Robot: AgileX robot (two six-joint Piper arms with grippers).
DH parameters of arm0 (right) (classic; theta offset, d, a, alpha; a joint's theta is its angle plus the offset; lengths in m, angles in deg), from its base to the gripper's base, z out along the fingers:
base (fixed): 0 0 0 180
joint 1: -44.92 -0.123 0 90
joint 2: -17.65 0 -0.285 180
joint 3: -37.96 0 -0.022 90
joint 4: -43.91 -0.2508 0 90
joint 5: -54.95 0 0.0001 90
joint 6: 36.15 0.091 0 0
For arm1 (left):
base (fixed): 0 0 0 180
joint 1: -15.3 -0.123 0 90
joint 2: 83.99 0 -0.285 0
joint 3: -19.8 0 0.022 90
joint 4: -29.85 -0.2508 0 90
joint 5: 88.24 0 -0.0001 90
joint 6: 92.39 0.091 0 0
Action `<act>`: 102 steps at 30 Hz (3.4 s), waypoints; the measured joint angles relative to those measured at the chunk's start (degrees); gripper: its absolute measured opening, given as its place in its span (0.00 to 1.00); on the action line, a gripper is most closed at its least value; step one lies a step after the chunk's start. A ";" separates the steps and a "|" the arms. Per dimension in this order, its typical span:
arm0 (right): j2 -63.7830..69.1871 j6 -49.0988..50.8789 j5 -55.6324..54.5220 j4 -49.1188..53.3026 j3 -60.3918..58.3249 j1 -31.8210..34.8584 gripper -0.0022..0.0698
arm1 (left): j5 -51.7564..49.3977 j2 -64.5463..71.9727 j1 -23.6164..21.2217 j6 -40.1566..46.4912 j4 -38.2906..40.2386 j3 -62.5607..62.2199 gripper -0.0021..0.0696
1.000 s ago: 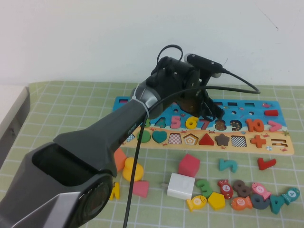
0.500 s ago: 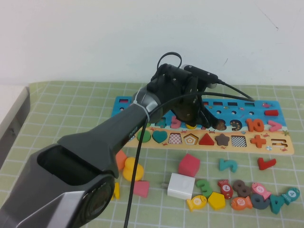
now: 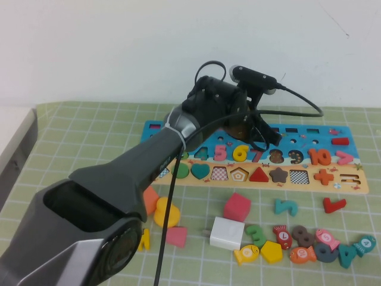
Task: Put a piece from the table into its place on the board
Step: Place the "number 6" into the hole of the number 6
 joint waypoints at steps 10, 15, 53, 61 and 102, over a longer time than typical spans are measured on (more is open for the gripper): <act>0.00 0.00 0.00 0.00 0.00 0.00 0.03 | 2.63 2.58 0.00 -1.73 -1.68 0.00 0.03; 0.00 0.00 0.00 0.00 0.00 0.00 0.03 | 2.34 2.58 0.00 -1.97 -2.00 0.00 0.03; 0.00 0.00 0.00 0.00 0.00 0.00 0.03 | 0.11 1.45 0.00 -6.34 -4.92 0.00 0.03; 0.00 0.00 0.00 0.00 0.00 0.00 0.03 | -4.96 -1.85 0.23 -2.78 -2.18 0.00 0.03; 0.00 0.00 0.00 0.00 0.00 0.00 0.03 | -3.90 1.53 0.35 -1.43 2.52 0.00 0.03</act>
